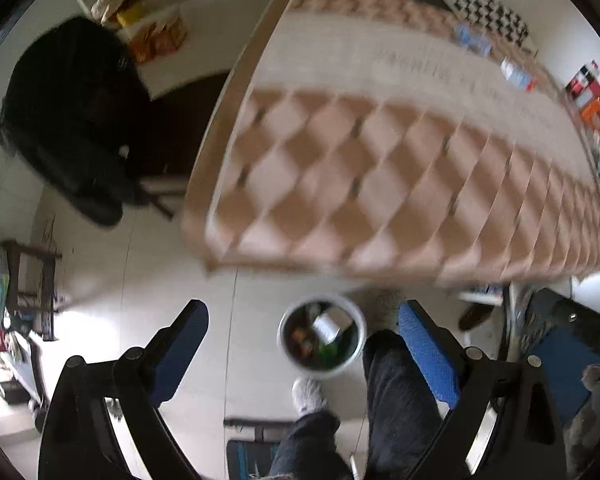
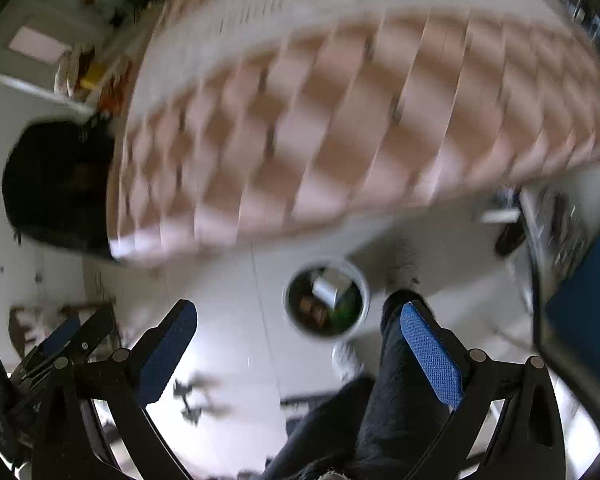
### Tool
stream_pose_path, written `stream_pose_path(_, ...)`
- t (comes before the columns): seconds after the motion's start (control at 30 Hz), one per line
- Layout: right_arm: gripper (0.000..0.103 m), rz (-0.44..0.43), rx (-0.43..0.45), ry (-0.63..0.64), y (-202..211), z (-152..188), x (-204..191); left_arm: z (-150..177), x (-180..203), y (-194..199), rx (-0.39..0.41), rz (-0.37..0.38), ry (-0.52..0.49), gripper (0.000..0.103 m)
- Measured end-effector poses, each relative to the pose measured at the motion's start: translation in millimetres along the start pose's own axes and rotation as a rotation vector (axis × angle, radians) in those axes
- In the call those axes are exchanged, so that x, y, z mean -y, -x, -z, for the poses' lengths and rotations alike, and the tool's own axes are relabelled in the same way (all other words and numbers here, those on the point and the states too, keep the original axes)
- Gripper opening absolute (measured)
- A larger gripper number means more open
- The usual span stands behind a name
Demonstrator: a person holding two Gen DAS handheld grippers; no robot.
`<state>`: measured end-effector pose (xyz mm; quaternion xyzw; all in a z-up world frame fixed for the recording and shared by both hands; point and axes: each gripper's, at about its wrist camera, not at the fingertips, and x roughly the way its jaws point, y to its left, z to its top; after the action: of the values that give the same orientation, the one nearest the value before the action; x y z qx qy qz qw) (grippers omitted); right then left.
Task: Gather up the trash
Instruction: 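Return both tools to the table toward the blue bag and milk carton, then grasp the blue bag with left tool while right tool grasps Pure Milk carton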
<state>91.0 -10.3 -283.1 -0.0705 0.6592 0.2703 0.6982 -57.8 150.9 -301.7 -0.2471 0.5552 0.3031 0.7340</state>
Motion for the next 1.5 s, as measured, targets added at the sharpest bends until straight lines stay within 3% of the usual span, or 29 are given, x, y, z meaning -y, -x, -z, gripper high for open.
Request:
stream_pose_path(0.2, 0.103, 0.041, 0.097, -0.042, 32, -146, 43, -110, 64, -8, 0.054, -0.005, -0.019, 0.098)
stream_pose_path(0.33, 0.103, 0.091, 0.104, -0.053, 28, -255, 73, -187, 107, -31, 0.028, 0.001, -0.003, 0.098)
stream_pose_path(0.5, 0.103, 0.159, 0.072, -0.034, -1, -383, 108, -273, 157, -72, -0.027, -0.028, 0.007, 0.098)
stream_pose_path(0.67, 0.103, 0.208, 0.018, -0.001, -45, -471, 124, -341, 198, -123, -0.081, -0.049, -0.003, 0.097)
stream_pose_path(0.83, 0.103, 0.203, -0.061, 0.033, -89, -516, 126, -376, 219, -158, -0.129, -0.053, -0.014, 0.097)
stream_pose_path(1.03, 0.103, 0.238, -0.136, 0.082, -127, -535, 125, -398, 239, -178, -0.161, -0.002, -0.020, 0.097)
stream_pose_path(1.07, 0.102, 0.235, -0.141, 0.081, -129, -536, 127, -401, 243, -180, -0.164, 0.014, -0.020, 0.097)
stream_pose_path(1.1, 0.095, 0.233, -0.139, 0.073, -128, -536, 129, -403, 246, -181, -0.167, 0.027, -0.021, 0.097)
stream_pose_path(1.4, 0.095, 0.244, -0.109, -0.016, -110, -550, 164, -436, 269, -201, -0.201, 0.191, 0.016, 0.095)
stream_pose_path(1.47, 0.095, 0.244, -0.110, -0.030, -108, -551, 168, -440, 276, -203, -0.206, 0.206, 0.016, 0.072)
stream_pose_path(1.5, 0.095, 0.246, -0.107, -0.033, -107, -552, 170, -443, 278, -203, -0.209, 0.207, 0.014, 0.066)
